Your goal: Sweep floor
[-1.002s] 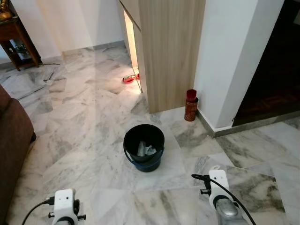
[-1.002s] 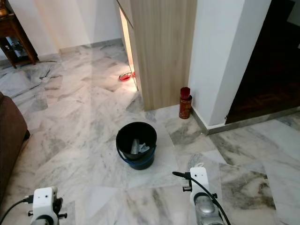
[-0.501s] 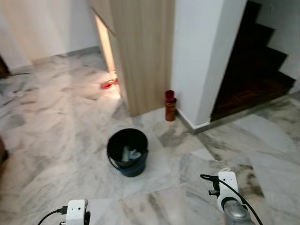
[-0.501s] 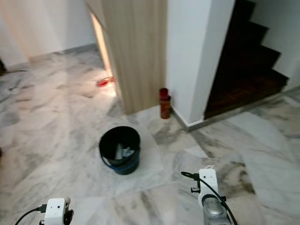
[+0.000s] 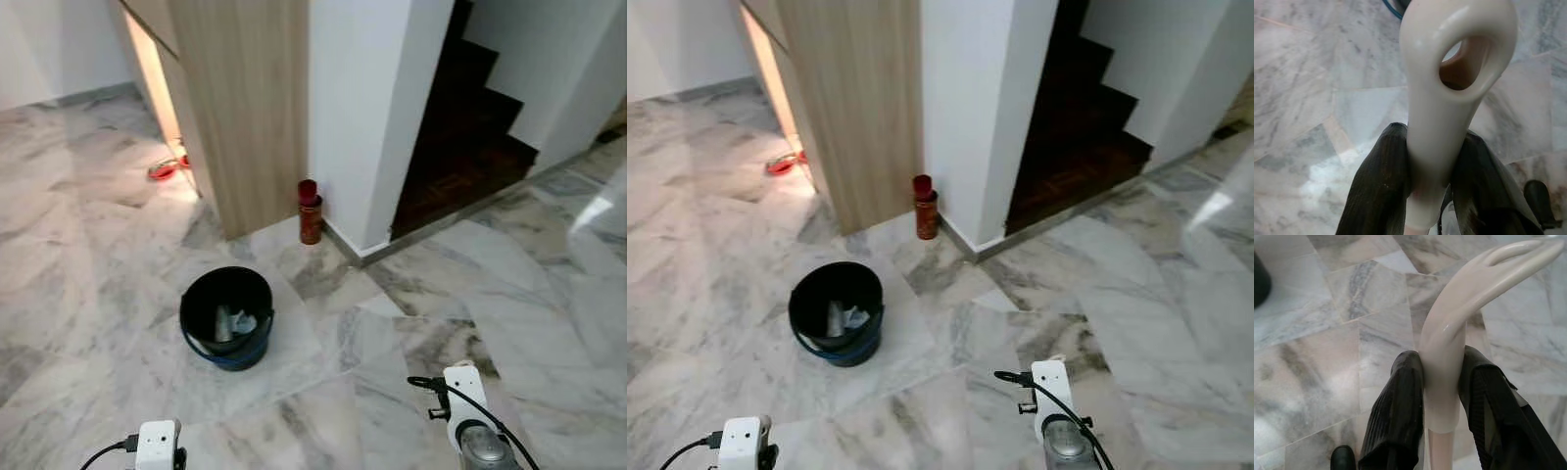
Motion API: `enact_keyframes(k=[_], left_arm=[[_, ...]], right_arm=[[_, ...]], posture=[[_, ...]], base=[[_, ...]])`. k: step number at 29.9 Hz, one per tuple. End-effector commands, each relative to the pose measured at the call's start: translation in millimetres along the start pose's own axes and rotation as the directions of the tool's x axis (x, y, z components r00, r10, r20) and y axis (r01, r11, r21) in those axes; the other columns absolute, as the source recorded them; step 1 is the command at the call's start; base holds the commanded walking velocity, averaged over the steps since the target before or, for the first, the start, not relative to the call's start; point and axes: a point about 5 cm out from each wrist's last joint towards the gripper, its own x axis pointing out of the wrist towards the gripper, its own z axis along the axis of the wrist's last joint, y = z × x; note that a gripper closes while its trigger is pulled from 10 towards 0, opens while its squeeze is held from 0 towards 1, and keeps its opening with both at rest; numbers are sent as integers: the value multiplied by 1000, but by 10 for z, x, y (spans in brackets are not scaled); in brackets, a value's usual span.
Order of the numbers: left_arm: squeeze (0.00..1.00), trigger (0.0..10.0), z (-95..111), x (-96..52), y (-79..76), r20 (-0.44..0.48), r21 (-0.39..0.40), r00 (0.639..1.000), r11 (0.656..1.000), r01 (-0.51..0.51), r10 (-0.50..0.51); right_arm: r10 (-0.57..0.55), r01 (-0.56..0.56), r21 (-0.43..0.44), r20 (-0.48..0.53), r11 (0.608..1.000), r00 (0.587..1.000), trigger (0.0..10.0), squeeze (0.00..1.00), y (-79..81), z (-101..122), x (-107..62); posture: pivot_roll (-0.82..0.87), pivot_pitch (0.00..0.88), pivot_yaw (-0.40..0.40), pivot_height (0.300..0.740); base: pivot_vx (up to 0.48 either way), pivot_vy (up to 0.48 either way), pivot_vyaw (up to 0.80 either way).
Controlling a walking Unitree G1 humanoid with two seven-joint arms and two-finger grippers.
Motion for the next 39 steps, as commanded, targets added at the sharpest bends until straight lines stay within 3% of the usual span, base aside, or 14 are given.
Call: enact_keyframes(k=[1,10,14,20,26,28,39], left_arm=[[0,10000,-72,-19,-41,-31,-46,1000,999,4,-5],[0,10000,-36,-8,47,-24,-5,999,1000,-21,21],[0,10000,-6,6,29,-17,-11,1000,1000,-20,20],[0,10000,-17,9,-74,-25,14,999,1000,25,-24],[0,10000,-12,12,-33,-30,6,1000,1000,9,-9],[0,10000,-35,6,5,-44,-31,999,999,-20,19],[0,10000,7,25,-13,-35,-27,999,1000,2,-3]], right_arm=[[-5,7,21,-51,1000,999,10000,0,12,-130,-30],[48,-46,28,-67,999,997,10000,0,193,-178,-58],[61,-62,-7,-69,998,996,10000,0,200,-185,-60],[19,-18,12,-76,1000,997,10000,0,97,-202,-56],[19,-19,-2,-84,1000,996,10000,0,97,-216,-59],[25,-25,-6,-88,1000,996,10000,0,114,-228,-63],[31,-30,5,-76,1000,997,10000,0,180,-171,-52]], posture=[[42,0,-23,740],[17,0,1,740],[12,0,-1,740],[-2,0,11,740],[8,0,-2,740],[19,0,-6,740],[-5,0,14,740]], base=[[0,0,-750],[0,-136,-737],[0,-376,-712],[0,-459,-706],[0,-471,-706],[0,0,-697],[0,0,-697]])
